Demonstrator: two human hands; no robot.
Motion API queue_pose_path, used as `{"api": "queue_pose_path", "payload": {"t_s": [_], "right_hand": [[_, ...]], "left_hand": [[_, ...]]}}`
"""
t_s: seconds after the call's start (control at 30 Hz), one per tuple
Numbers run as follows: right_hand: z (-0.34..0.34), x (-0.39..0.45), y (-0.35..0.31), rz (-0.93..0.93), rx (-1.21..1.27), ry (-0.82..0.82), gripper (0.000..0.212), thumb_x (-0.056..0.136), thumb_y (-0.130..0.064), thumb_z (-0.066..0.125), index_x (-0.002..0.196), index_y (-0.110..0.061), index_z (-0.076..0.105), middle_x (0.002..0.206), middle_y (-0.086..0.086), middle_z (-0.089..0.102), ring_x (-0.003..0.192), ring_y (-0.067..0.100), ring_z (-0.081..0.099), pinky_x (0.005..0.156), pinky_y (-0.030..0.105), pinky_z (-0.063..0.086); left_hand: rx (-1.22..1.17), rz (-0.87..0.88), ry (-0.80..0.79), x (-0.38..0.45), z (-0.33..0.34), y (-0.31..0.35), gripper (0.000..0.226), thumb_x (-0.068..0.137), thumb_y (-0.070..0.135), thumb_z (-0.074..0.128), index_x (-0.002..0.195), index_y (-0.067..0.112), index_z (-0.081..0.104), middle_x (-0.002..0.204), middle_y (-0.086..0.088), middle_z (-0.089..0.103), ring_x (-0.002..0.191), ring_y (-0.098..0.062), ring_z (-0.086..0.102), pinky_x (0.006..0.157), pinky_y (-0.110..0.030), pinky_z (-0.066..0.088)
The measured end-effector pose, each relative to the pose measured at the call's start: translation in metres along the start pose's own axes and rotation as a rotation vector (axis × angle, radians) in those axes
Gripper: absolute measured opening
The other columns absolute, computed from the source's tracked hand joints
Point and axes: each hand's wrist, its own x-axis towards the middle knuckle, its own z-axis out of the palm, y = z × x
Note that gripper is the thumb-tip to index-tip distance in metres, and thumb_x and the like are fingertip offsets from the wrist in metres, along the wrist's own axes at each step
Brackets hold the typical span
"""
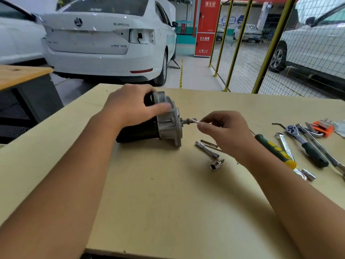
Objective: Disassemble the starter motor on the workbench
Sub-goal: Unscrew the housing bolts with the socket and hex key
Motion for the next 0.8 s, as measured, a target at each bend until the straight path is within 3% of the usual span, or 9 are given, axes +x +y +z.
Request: {"api": "queue_pose_path", "payload": {"t_s": [0.07, 0.23, 0.33, 0.47, 0.8], "right_hand": [[0.002, 0.000, 0.000, -0.006, -0.026, -0.012, 0.009, 0.088, -0.030, 0.074, 0.082, -0.024, 0.077, 0.051, -0.011, 0.053, 0.048, 0.002, 0.045, 0.047, 0.013, 0.034], [0.002, 0.000, 0.000, -0.031, -0.055, -0.017, 0.008, 0.088, -0.028, 0.074, 0.081, -0.023, 0.076, 0.049, -0.011, 0.053, 0.045, 0.002, 0.048, 0.046, 0.010, 0.032], [0.001, -0.002, -0.002, -0.095, -0.092, -0.060, 0.008, 0.088, -0.026, 0.075, 0.081, -0.026, 0.077, 0.052, -0.010, 0.055, 0.047, 0.005, 0.046, 0.048, 0.014, 0.033], [-0.001, -0.006, -0.009, -0.178, -0.159, -0.119, 0.005, 0.087, -0.027, 0.075, 0.084, -0.024, 0.079, 0.065, -0.005, 0.068, 0.057, 0.008, 0.055, 0.056, 0.023, 0.043], [-0.010, -0.010, -0.018, -0.221, -0.194, -0.219, 0.009, 0.087, -0.023, 0.076, 0.083, -0.015, 0.078, 0.066, 0.000, 0.067, 0.060, 0.014, 0.057, 0.058, 0.033, 0.046]], "left_hand": [[0.091, -0.009, 0.013, 0.001, 0.007, 0.002, 0.089, 0.058, 0.100, 0.051, 0.122, 0.039, 0.060, 0.107, 0.008, 0.063, 0.093, -0.016, 0.052, 0.076, -0.037, 0.044], [0.001, 0.061, 0.006, 0.000, 0.007, -0.001, 0.100, 0.041, 0.097, 0.061, 0.122, 0.038, 0.061, 0.109, 0.010, 0.065, 0.099, -0.019, 0.057, 0.079, -0.038, 0.046], [-0.109, 0.107, -0.035, -0.004, 0.003, -0.002, 0.091, 0.039, 0.089, 0.071, 0.114, 0.038, 0.063, 0.101, 0.014, 0.065, 0.095, -0.018, 0.060, 0.081, -0.039, 0.050], [-0.208, 0.199, -0.054, -0.009, 0.003, 0.002, 0.081, 0.042, 0.080, 0.080, 0.110, 0.038, 0.065, 0.097, 0.016, 0.066, 0.093, -0.012, 0.061, 0.083, -0.041, 0.053], [-0.214, 0.227, -0.008, -0.019, 0.005, 0.010, 0.085, 0.043, 0.086, 0.075, 0.114, 0.039, 0.064, 0.103, 0.017, 0.066, 0.097, -0.012, 0.058, 0.088, -0.046, 0.054]]}}
